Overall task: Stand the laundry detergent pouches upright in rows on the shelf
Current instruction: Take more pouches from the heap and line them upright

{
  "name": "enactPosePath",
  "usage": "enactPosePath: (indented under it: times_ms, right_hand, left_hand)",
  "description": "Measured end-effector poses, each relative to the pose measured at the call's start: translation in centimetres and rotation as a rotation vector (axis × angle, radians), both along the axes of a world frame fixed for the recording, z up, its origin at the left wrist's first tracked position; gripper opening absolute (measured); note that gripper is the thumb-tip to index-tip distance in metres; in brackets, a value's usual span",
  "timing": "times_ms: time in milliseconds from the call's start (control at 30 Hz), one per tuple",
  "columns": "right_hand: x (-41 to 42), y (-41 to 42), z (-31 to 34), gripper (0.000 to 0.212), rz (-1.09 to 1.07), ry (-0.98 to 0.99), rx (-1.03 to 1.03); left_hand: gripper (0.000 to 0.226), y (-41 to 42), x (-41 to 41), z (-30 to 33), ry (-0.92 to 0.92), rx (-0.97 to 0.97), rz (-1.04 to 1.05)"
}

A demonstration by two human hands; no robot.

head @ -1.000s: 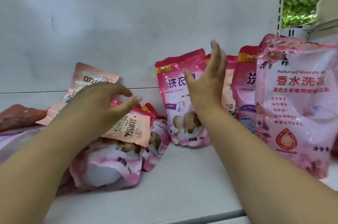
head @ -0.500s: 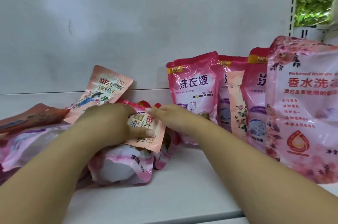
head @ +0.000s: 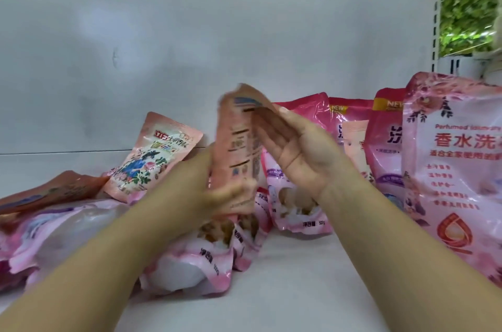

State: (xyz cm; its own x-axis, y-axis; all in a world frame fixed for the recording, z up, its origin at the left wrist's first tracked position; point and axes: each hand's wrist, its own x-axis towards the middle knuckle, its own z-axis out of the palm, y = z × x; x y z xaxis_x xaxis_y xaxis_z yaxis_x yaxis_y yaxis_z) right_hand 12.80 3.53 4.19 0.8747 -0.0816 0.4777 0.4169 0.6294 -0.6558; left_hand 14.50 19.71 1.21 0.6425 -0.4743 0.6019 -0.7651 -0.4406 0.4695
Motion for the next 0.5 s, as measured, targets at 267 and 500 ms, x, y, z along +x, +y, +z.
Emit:
enactPosePath:
  times_ms: [267,500]
  right_hand:
    - [0.4,0.4,-0.8,0.101,-0.398,0.102,-0.457]
    - [0.7,0.3,-1.0,0.016,-0.398,0.116,-0.449]
  left_hand:
    - [0.008,-0.3,0.6,0.6,0.301,-0.587,-0.122]
    - [0.051,-0.1,0.9,0.9,0.279,-0.689,-0.171]
